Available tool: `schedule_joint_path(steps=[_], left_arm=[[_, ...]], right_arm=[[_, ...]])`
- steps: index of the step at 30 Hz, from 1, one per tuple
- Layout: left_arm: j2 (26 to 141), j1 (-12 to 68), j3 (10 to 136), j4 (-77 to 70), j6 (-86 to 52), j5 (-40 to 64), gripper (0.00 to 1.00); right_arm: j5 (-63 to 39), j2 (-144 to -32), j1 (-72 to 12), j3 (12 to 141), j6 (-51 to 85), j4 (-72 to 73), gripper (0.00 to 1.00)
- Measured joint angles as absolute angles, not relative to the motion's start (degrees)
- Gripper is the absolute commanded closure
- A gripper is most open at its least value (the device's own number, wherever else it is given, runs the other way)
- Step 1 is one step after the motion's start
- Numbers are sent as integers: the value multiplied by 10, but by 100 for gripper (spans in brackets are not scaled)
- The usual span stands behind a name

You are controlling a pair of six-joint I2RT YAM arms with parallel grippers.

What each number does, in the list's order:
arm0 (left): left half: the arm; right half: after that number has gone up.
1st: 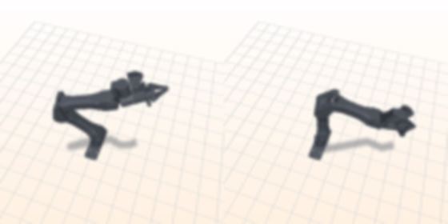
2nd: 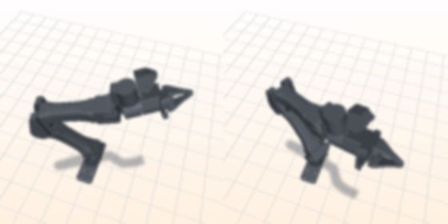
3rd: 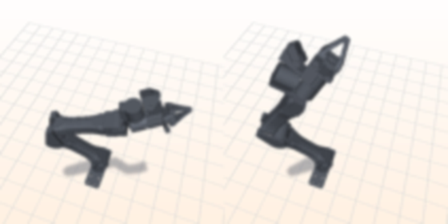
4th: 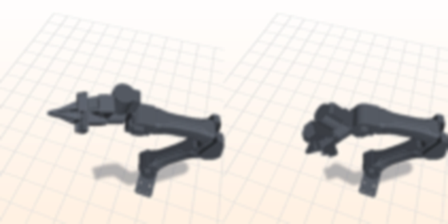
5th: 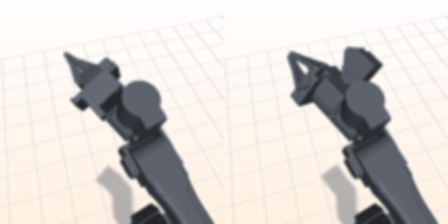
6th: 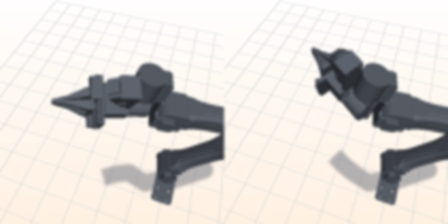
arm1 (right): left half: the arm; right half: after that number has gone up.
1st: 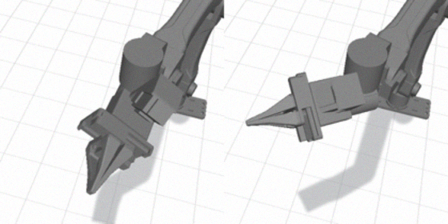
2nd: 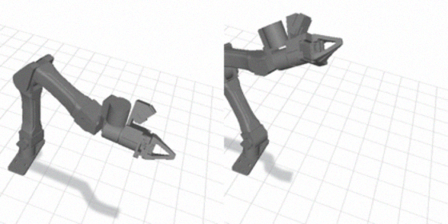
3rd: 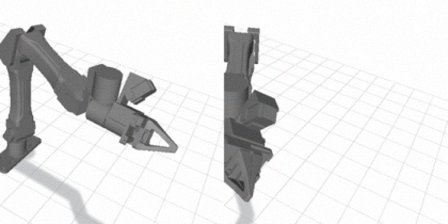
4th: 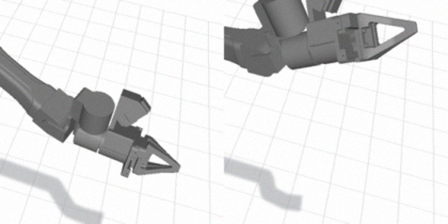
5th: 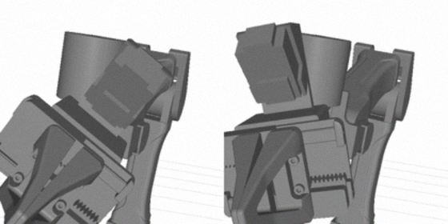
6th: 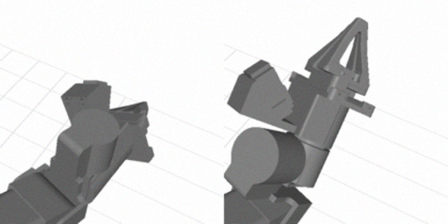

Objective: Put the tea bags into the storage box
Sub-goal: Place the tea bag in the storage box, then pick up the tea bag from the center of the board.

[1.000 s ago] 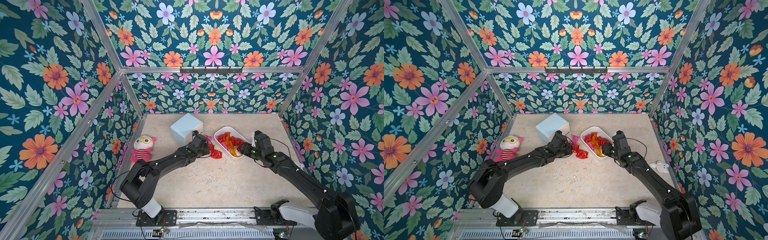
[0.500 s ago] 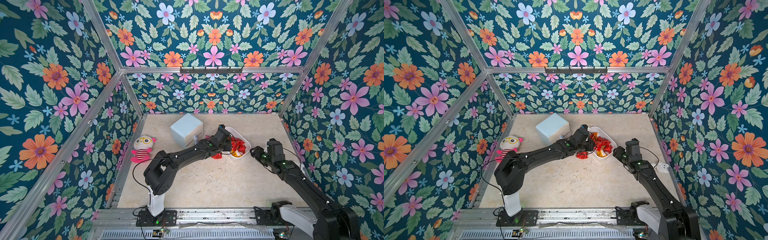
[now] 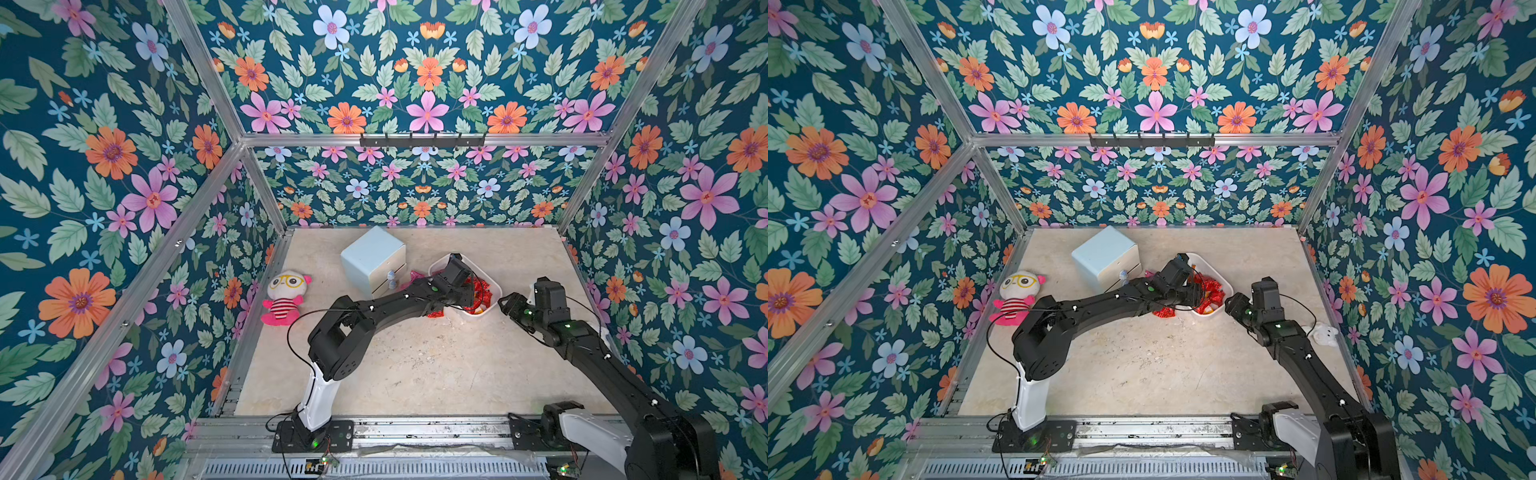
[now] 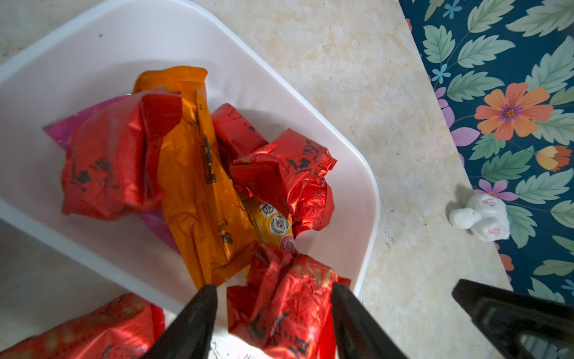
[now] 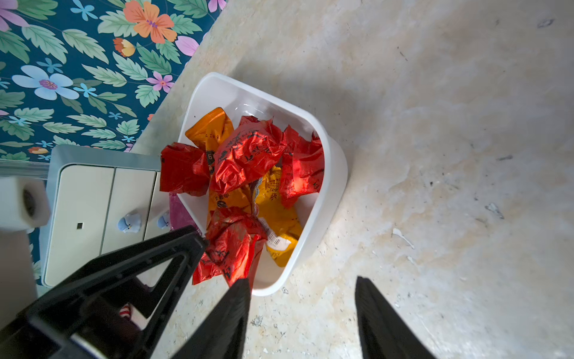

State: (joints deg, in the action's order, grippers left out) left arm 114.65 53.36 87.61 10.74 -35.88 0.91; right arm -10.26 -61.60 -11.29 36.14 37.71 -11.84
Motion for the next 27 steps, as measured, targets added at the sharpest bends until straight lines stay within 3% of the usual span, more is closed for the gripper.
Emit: schedule_joint_path(steps=[5, 17, 27], left_arm=[[1079, 530, 832, 108, -361, -20, 13], [957, 433, 632, 60, -437, -64, 14], [1055, 424, 723, 111, -324, -122, 24]], right_arm=[[-105, -631, -113, 385, 364, -128, 40], [-118, -676, -113, 430, 335, -136, 39], [-130, -681, -113, 416, 334, -135, 38]])
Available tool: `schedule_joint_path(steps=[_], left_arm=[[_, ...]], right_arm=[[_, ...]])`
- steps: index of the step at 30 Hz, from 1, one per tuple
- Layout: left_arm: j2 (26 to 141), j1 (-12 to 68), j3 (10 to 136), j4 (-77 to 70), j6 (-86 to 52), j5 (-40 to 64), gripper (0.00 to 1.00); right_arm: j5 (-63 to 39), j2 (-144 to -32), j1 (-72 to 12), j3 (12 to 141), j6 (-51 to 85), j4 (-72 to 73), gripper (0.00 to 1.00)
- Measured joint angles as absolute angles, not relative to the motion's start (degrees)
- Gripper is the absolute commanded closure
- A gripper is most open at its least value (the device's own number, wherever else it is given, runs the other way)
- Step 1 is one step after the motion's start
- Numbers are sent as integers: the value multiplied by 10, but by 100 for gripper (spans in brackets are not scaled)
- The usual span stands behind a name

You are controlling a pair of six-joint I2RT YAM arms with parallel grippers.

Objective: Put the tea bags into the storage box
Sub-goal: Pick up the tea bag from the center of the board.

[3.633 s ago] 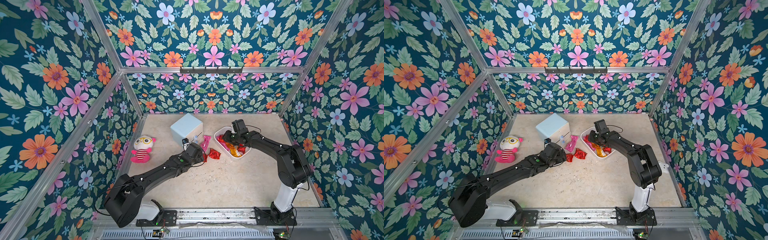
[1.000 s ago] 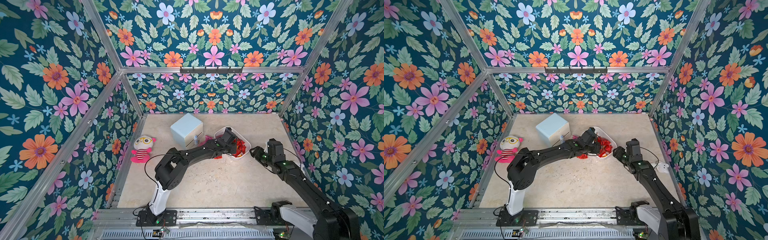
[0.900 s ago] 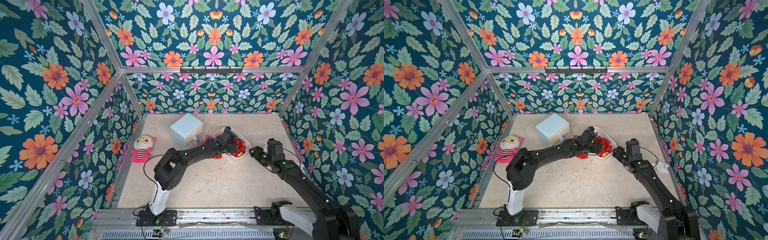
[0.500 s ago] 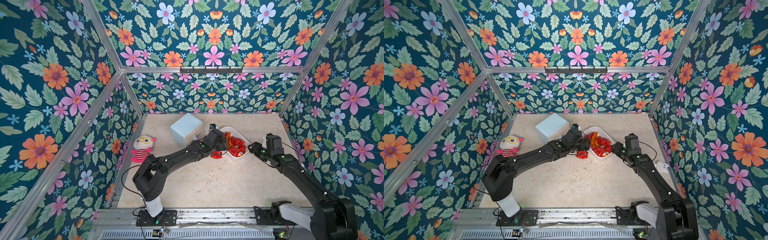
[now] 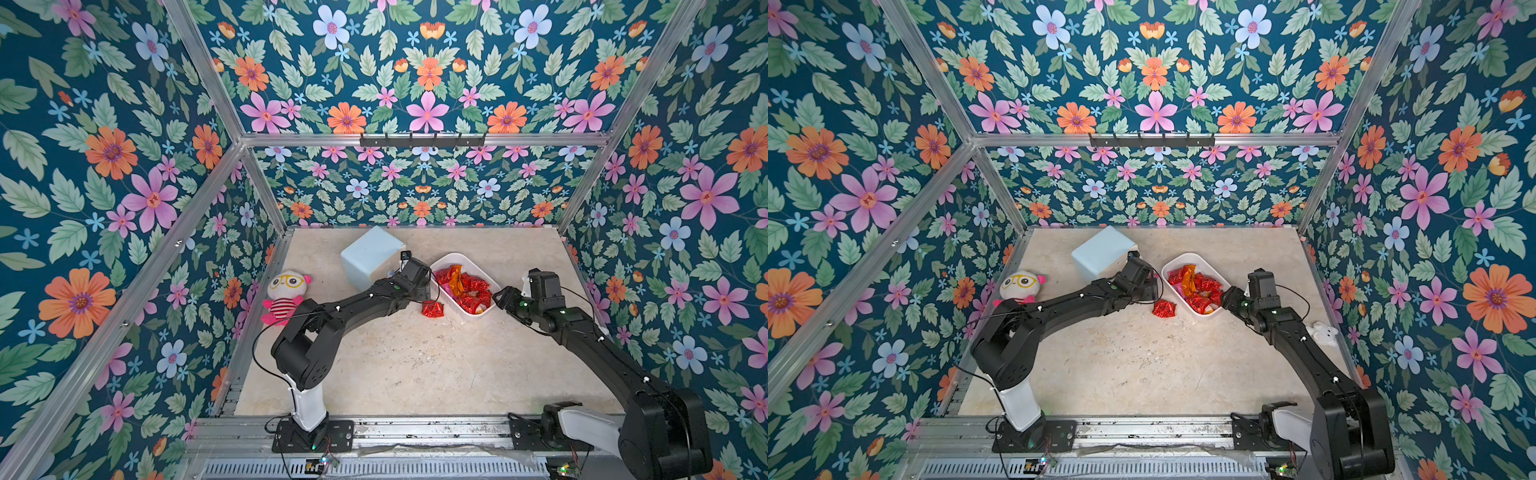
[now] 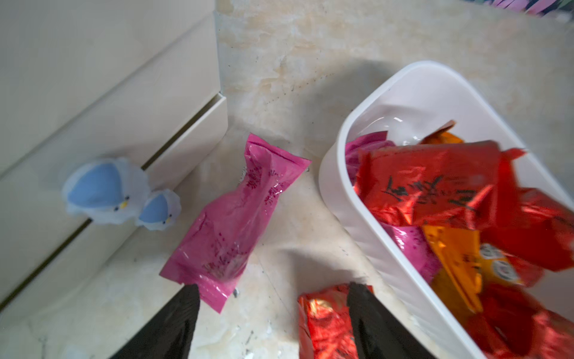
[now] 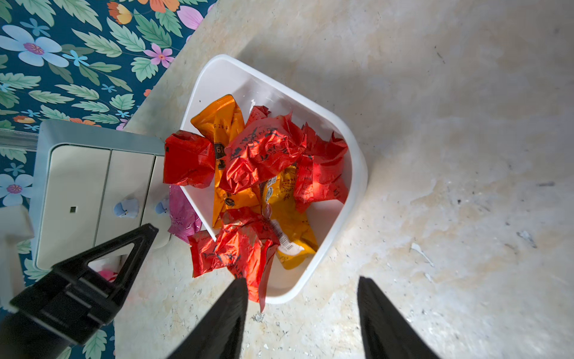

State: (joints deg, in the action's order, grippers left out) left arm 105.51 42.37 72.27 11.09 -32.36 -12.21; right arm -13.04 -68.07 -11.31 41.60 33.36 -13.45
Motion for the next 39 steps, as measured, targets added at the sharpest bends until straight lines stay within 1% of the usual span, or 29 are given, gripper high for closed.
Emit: schedule_joint_path(steps=[3, 8, 12, 14, 16, 18, 22, 29, 39], left_arm=[[1084, 422, 755, 129, -290, -139, 28], [1120, 405, 785, 131, -250, -144, 29], [1157, 399, 813, 133, -224, -141, 35], [1171, 397, 821, 134, -221, -134, 41], [1182, 394, 826, 133, -215, -126, 49], [1190, 390, 827, 133, -209, -119, 52], [1199, 388, 827, 133, -209, -117, 70], [1178, 387, 808, 133, -211, -104, 73], [1051, 396, 767, 126, -255, -50, 72]], right_arm=[[-132, -682, -113, 414, 334, -135, 39], [-133, -688, -113, 411, 336, -131, 38], [-135, -702, -113, 412, 336, -130, 38], [-135, -706, -113, 415, 336, -130, 38], [-135, -706, -113, 420, 336, -130, 38], [-134, -706, -113, 424, 336, -128, 38], [-134, -711, -113, 426, 336, -124, 38], [-135, -712, -113, 431, 336, -123, 38], [-135, -705, -113, 431, 336, -124, 38]])
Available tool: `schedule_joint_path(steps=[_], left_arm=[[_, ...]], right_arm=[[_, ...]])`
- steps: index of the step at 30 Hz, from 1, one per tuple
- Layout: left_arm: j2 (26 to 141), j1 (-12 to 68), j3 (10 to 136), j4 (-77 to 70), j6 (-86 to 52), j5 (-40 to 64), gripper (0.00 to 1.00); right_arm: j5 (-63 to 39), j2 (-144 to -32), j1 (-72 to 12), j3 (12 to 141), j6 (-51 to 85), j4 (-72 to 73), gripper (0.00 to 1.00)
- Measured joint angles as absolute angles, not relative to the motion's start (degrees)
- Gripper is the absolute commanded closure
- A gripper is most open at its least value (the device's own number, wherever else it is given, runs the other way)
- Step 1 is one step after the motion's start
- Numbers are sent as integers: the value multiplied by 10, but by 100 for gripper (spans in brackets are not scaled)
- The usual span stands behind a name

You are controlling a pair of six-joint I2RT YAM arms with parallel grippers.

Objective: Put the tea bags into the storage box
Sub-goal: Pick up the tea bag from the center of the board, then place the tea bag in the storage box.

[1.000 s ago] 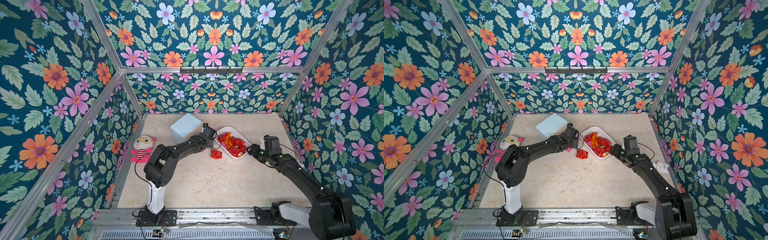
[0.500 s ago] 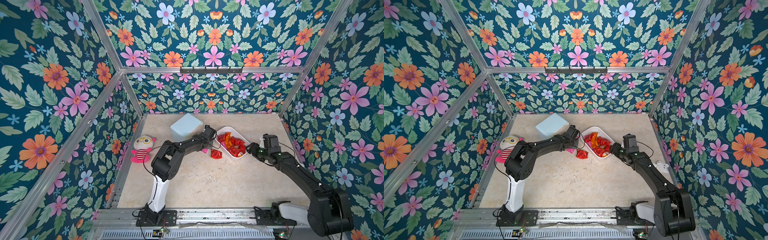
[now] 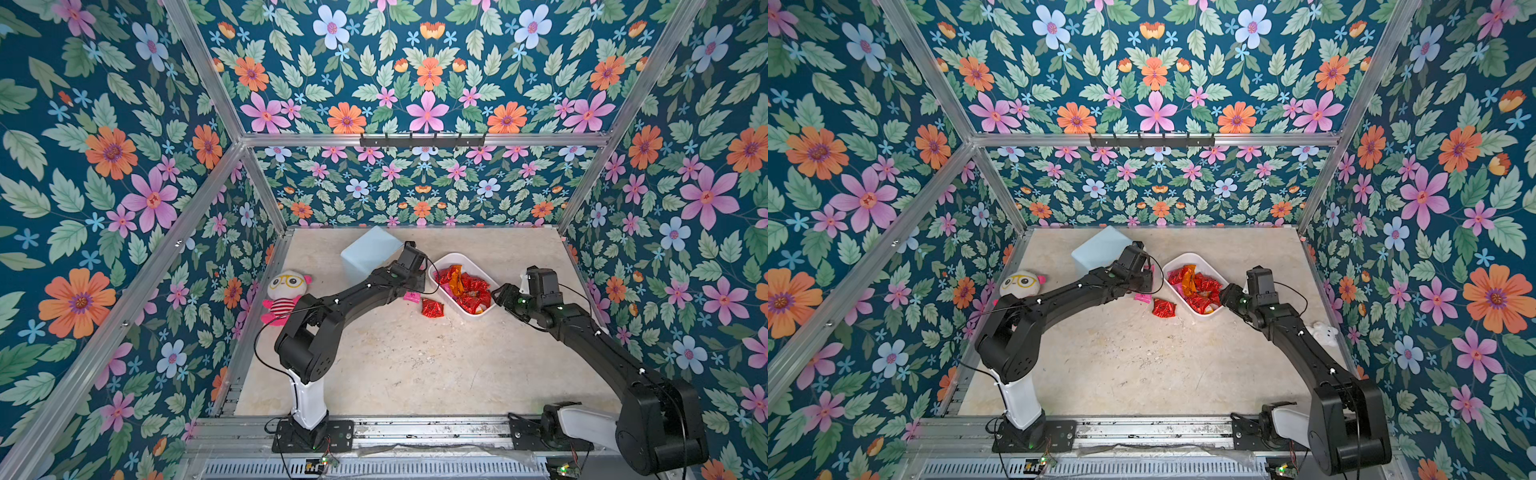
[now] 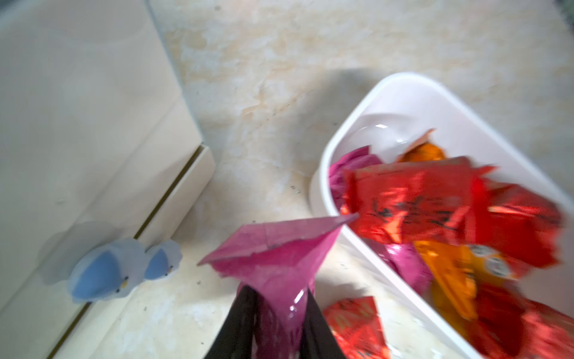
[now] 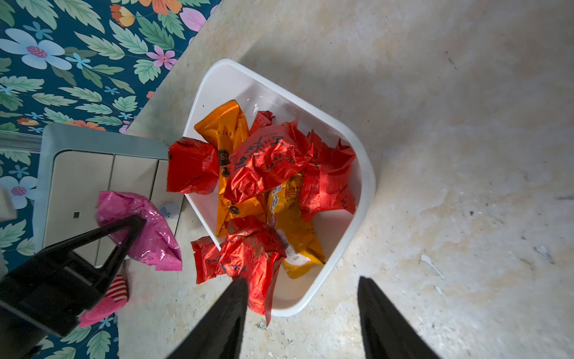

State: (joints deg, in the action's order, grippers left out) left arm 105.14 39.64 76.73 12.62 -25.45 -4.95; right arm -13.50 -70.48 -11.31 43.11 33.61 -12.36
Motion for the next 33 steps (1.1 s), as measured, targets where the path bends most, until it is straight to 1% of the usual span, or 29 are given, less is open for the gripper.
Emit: schedule_joint_path(steps=[4, 9, 17, 23, 33], left_arm=[[1030, 416, 766, 119, -280, -10, 72], [1034, 451, 781, 102, -328, 39, 71], [1127, 509, 887, 52, -371, 72, 72], [1192, 515, 924, 12, -415, 51, 72], [1253, 533, 946, -15, -437, -14, 68]], right_arm=[[-135, -705, -113, 431, 336, -123, 38], [-136, -700, -113, 429, 336, -123, 38], [-129, -677, -113, 426, 340, -123, 38], [-119, -675, -113, 430, 340, -131, 38], [-119, -673, -113, 422, 340, -134, 38]])
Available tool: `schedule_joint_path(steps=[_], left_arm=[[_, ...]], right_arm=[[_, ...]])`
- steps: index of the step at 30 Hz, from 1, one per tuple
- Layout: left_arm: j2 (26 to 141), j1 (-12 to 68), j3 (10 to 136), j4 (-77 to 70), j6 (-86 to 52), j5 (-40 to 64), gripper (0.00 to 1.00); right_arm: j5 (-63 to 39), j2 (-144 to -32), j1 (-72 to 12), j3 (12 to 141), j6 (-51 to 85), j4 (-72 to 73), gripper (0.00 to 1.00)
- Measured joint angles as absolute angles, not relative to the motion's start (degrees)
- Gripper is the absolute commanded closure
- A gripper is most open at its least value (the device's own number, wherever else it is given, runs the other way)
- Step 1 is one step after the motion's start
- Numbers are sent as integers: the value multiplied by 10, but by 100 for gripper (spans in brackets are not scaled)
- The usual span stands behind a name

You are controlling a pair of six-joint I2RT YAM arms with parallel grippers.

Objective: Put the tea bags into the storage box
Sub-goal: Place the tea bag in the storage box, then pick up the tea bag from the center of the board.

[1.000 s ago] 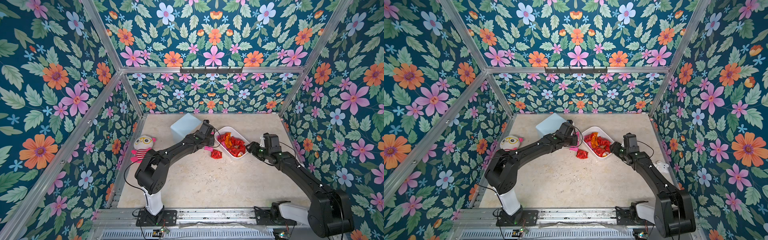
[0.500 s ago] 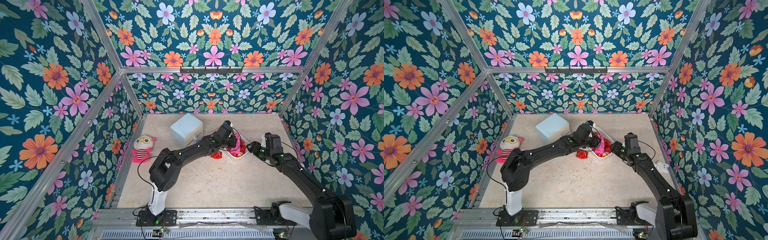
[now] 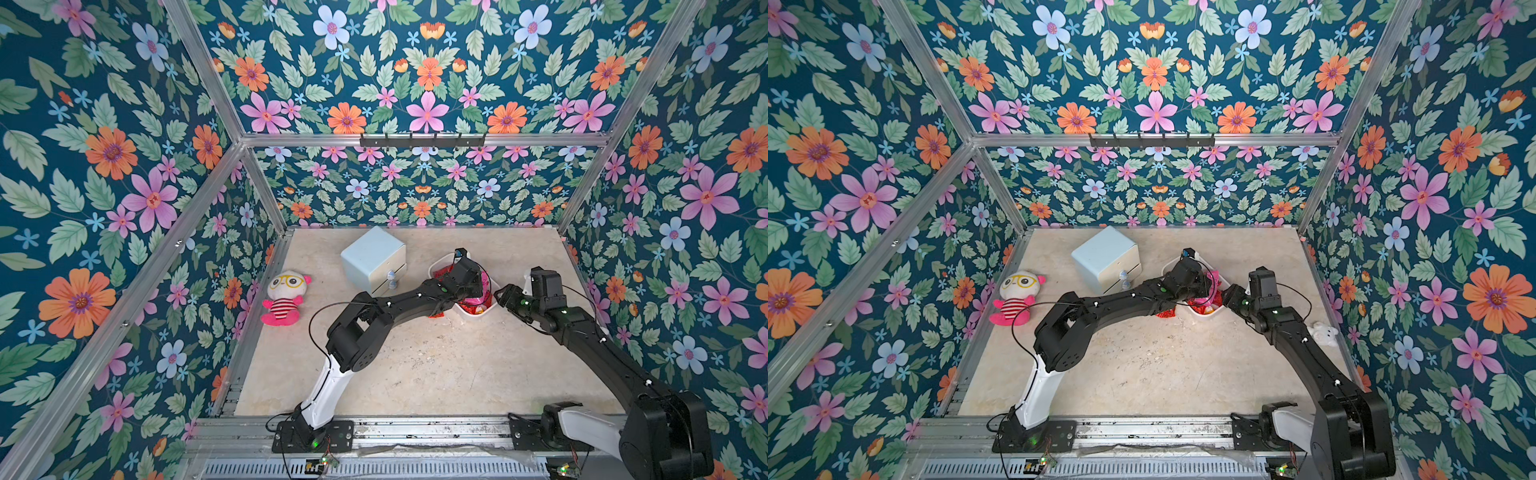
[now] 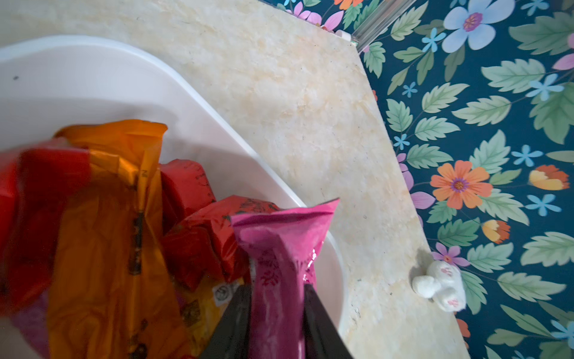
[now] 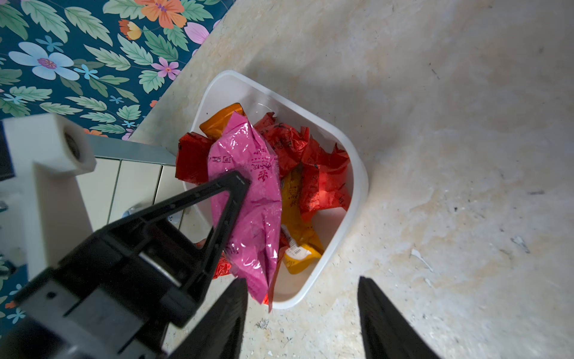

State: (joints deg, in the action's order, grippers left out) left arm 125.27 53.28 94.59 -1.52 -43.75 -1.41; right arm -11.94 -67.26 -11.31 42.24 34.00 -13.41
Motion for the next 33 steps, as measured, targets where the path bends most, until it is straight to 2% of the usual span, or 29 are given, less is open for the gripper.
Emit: schedule_joint_path(steps=[3, 6, 9, 15, 24, 33], left_arm=[[1258, 531, 946, -14, -459, -24, 63], [1258, 529, 945, -5, -478, -30, 45], [1258, 529, 947, 3, -488, -31, 36], [1239, 522, 959, 9, -491, -22, 1], [1140, 502, 907, -8, -490, -21, 1], [989, 457, 704, -14, -494, -50, 1]], right_arm=[[-119, -672, -113, 418, 340, -134, 38], [-120, -674, -113, 416, 340, -133, 38], [-122, -682, -113, 416, 340, -129, 38], [-132, -696, -113, 432, 340, -123, 39], [-149, -690, -131, 441, 335, -126, 42], [-149, -757, -276, 477, 322, -115, 43]])
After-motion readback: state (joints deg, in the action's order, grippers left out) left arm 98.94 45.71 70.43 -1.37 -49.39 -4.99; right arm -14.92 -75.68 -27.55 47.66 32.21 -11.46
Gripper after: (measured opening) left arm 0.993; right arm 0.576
